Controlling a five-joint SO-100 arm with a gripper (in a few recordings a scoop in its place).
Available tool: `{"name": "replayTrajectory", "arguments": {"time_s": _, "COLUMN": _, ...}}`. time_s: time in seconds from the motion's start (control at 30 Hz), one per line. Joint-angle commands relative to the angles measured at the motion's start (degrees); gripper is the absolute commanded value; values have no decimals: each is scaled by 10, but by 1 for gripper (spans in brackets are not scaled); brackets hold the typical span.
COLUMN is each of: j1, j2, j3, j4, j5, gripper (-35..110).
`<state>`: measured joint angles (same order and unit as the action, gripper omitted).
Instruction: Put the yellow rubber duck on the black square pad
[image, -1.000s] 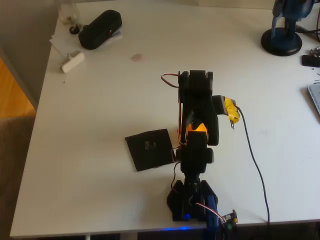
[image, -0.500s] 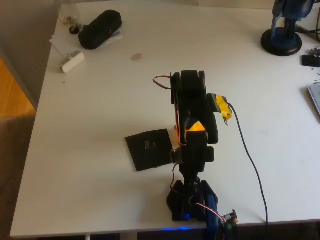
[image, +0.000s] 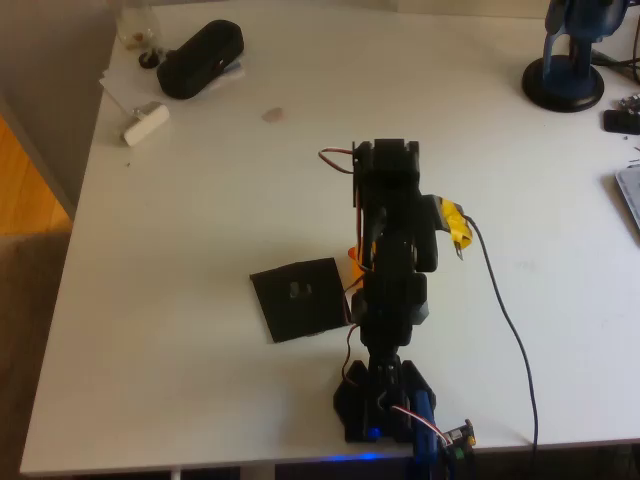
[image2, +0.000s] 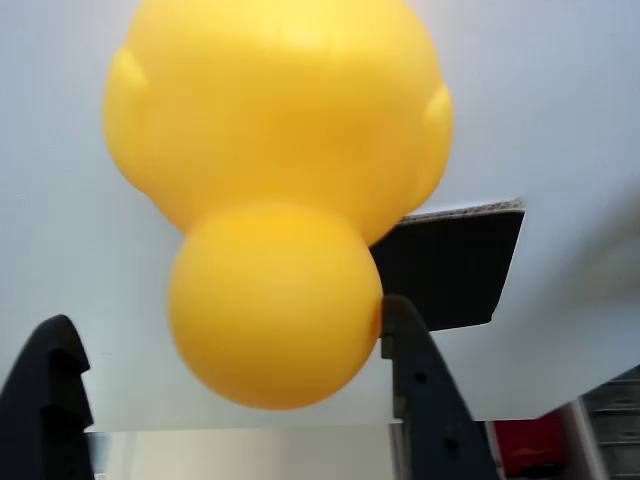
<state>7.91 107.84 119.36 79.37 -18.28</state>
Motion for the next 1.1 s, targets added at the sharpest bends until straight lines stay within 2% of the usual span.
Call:
{"name": "replayTrajectory", "arguments": {"time_s": 0.0, "j1": 11, "j2": 3, "j3": -16, "j4": 4, "j5": -3, "gripper": 34}}
{"name": "replayTrajectory", "arguments": {"time_s": 0.2, "j1": 14, "j2": 6, "j3": -14, "j4": 4, "j5": 0, "gripper": 33}}
{"name": "replayTrajectory", "arguments": {"time_s": 0.47, "j1": 18, "j2": 7, "j3": -14, "j4": 5, "j5": 1, "gripper": 17}}
{"name": "replayTrajectory", "arguments": {"time_s": 1.07, "j1": 18, "j2": 7, "j3": -16, "j4": 6, "j5": 1, "gripper": 16}}
